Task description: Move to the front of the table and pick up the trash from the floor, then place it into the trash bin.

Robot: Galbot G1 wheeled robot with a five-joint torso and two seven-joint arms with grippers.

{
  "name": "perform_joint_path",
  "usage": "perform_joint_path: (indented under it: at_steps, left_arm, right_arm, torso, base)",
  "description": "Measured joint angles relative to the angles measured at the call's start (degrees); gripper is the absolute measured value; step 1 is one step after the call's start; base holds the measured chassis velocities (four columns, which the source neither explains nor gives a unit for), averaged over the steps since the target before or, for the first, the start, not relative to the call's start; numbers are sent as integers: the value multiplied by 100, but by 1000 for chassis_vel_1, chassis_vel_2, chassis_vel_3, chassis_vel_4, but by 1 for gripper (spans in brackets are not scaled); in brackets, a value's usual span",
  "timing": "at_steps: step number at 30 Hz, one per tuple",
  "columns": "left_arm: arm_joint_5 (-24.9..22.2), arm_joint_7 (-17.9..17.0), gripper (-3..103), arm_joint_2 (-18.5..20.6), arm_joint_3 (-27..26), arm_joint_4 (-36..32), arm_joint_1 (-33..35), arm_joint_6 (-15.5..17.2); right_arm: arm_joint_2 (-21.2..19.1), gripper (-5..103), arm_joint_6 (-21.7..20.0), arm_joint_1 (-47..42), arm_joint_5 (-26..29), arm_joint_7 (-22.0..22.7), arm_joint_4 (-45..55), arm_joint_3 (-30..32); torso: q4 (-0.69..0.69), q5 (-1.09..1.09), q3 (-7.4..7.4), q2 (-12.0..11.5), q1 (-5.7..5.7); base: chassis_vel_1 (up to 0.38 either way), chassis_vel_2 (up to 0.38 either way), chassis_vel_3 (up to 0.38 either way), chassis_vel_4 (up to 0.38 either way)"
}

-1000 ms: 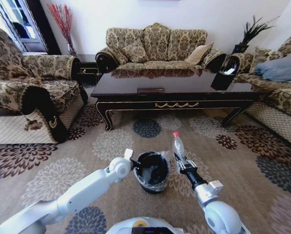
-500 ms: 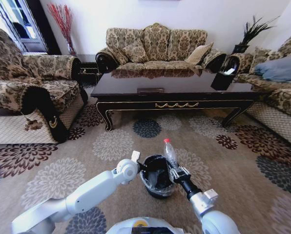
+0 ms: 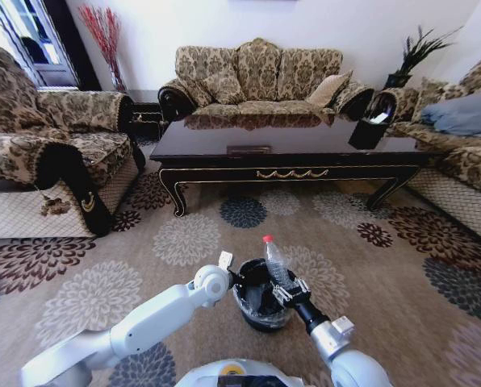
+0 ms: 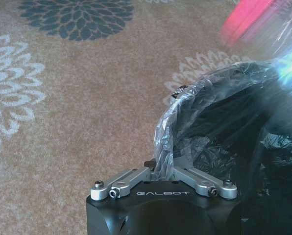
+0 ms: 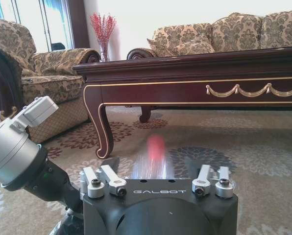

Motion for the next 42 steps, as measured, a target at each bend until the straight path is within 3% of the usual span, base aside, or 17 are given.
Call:
perform_joint_path:
  at_steps: [3, 8, 14, 22, 28, 35, 42]
  left_arm:
    - [5, 0, 0, 9, -12, 0, -1, 0]
    - [32, 7, 0, 38, -45, 0, 28, 0]
    - [101, 55, 0, 161, -176, -51, 149, 0]
    - [299, 250, 0, 566, -750, -169, 412, 0]
    - [442, 493, 0, 1047, -1551, -206, 718, 1]
    - [357, 624, 0, 1316, -2138, -274, 997, 1]
    - [326, 752, 0, 1629, -2698, -331, 1401, 1]
  right_arm:
    - [44, 90, -10, -5, 6, 12, -13, -15]
    - [62, 100, -16, 1, 22, 30, -16, -12]
    - [68, 100, -16, 7, 29, 39, -20, 10]
    - [74, 100, -26, 152, 126, 129, -118, 16]
    - [-51, 100, -221, 754, 724, 396, -363, 232]
    - [-441, 100, -328, 1528, 1109, 610, -1426, 199]
    - [-382, 100, -266, 2462, 1213, 637, -2870, -226]
  torso:
    - [0, 0, 0, 0, 0]
    - [-1, 0, 0, 0, 0]
    - [-1, -1, 0, 0, 0]
    - [-1, -2, 0, 0, 0]
    - [1, -1, 1, 1, 0]
    - [-1, 0, 1, 1, 0]
    - [1, 0, 1, 0, 1]
  base:
    - [0, 0, 0, 0]
    - [0, 0, 0, 0]
    - [0, 0, 0, 0]
    - [0, 0, 0, 0]
    - [0, 0, 0, 0]
    - [0, 0, 0, 0]
    - [0, 0, 0, 0]
